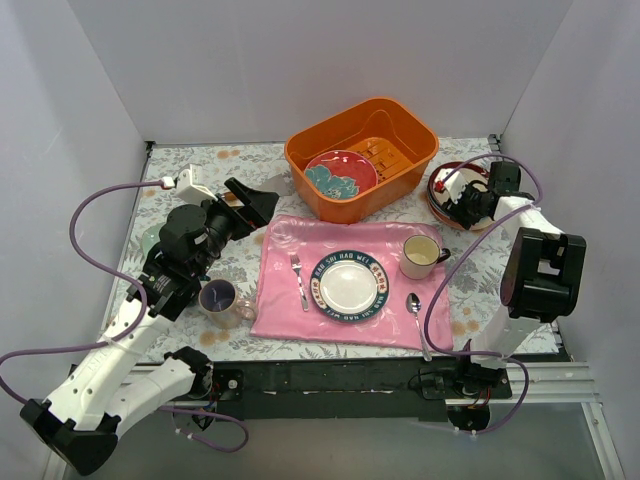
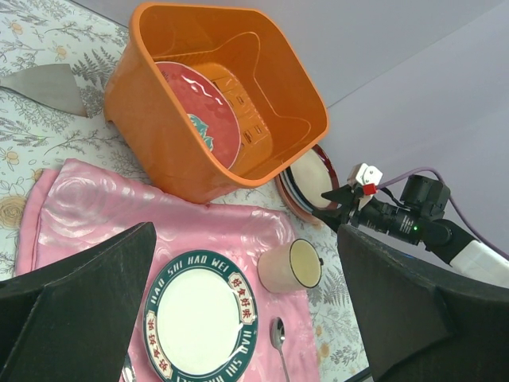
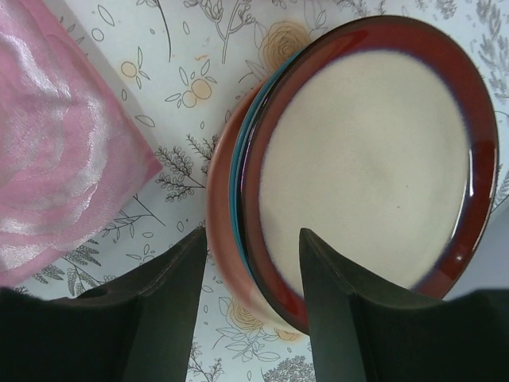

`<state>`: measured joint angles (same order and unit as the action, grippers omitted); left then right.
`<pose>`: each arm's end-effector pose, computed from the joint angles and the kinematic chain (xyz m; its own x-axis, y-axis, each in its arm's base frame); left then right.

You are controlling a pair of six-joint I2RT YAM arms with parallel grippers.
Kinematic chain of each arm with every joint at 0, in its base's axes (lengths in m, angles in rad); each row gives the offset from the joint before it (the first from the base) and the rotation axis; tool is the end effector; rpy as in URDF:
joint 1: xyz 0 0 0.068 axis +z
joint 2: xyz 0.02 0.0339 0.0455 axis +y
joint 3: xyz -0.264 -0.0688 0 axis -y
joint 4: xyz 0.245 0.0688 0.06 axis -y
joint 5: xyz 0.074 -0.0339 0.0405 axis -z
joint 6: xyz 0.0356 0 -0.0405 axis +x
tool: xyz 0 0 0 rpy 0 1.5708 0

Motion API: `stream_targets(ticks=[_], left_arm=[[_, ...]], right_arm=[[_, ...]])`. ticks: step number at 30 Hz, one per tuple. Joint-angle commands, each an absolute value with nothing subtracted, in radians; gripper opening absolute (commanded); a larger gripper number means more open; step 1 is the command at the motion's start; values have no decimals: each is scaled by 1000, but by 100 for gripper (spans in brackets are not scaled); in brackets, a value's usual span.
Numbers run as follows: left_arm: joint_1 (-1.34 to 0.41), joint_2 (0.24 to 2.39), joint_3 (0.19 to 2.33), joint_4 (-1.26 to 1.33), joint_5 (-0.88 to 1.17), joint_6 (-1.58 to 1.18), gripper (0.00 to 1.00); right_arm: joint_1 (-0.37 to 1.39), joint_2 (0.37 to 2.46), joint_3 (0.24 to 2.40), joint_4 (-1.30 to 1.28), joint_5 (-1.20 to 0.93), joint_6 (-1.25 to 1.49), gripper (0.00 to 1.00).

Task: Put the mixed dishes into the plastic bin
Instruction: Pick up the plate at the center of the board.

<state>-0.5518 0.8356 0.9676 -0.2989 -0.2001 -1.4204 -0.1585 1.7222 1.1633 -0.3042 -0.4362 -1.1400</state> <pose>0.1615 -0.0911 0.3829 -0.3641 -0.9137 -0.1804 -0.0879 0.2265 -0.9700 0.3662 -0.0433 0.2147 -0.1969 -0.8025 -0.5632 -0.7353 0.5008 -0.4566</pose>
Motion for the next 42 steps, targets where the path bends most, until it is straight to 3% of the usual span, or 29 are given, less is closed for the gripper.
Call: stream_targets(ticks=[1,27,42], left_arm=[[-549,834,966,-299,-216,-1413,98],[-549,838,968,-301,-209,-1424,98],[-548,838,960,-298,-204,-1433,98]], right_arm=[[-158,1736,1190,-290,-416,-1172,56],[-160,1806,1253,-238,-328,-1094,41],[-160,1809,1200,-143,-258,-1146,42]])
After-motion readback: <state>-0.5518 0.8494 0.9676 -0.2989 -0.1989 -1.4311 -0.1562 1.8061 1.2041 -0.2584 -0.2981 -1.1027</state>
